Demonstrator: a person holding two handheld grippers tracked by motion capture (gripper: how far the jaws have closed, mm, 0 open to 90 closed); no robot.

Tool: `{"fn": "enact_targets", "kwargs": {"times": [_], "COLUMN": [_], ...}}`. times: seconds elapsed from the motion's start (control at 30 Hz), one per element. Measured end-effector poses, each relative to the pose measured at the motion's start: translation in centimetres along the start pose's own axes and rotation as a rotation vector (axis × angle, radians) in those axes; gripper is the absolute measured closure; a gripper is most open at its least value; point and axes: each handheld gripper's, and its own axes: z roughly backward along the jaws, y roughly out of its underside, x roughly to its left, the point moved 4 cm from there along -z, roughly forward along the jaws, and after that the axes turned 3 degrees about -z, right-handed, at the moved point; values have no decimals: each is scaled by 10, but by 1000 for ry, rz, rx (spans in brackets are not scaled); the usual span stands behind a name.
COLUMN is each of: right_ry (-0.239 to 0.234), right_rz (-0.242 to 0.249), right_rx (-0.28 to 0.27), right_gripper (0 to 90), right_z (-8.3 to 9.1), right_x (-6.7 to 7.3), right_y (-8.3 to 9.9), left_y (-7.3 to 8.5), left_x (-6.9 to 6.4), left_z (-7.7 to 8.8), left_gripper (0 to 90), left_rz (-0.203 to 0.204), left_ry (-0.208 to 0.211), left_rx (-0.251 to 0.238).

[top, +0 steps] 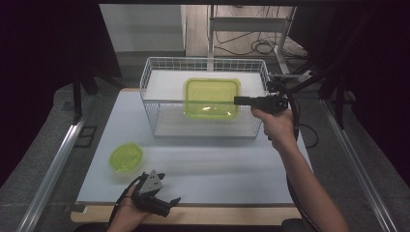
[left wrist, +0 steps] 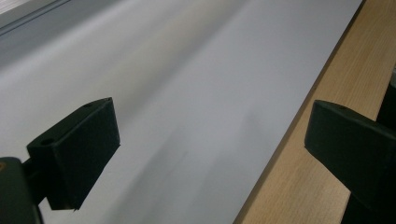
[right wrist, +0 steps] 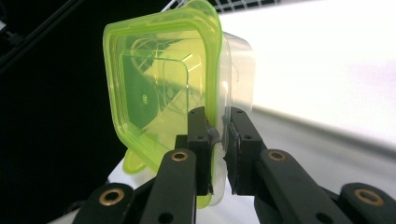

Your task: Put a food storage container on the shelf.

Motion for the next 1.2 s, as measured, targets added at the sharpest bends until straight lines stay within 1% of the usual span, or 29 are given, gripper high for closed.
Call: {"fn": "enact_targets", "kwargs": {"times": [0.13, 0.27, 0.47, 0.53, 0.6, 0.77, 0.83, 0.9, 0.93, 1.0, 1.13, 1.2], "right_ry": [37, 65, 92, 88, 92, 119, 143, 161, 162, 172, 194, 198], "right_rz": [-9, -33, -71, -91, -97, -91, -81, -82, -93, -79, -68, -64], "right_rx": [-3, 2, 15, 15, 11, 4, -4, -4, -7, -4, -14, -23], "right_gripper": [808, 807, 805, 804, 800, 777, 731, 660, 662, 676, 650, 649], "right_z": [-8, -19, -34, -37, -40, -42, -44, -46, -48, -50, -54, -56], "right_x": [-2, -7, -16, -18, -19, -21, -22, -24, -26, -28, -33, -34], "right_y": [-18, -29, -38, -39, -41, -45, -47, -48, -48, -48, -49, -50], "left_y": [0, 1, 1, 2, 2, 2, 2, 3, 3, 3, 4, 4], "left_x": [0, 0, -1, -2, -2, -2, -2, -2, -2, -3, -3, -3], "left_z": [0, -1, -2, -2, -2, -2, -2, -3, -3, -3, -4, -4], "left_gripper": [32, 32, 32, 32, 32, 32, 32, 32, 32, 31, 31, 30], "left_rz": [-4, -5, -19, -21, -22, -24, -26, -30, -30, -31, -34, -36], "left_ry": [2, 2, 2, 3, 4, 5, 5, 5, 6, 8, 8, 8], "left_rx": [2, 7, 16, 17, 18, 22, 25, 28, 29, 32, 41, 41]}}
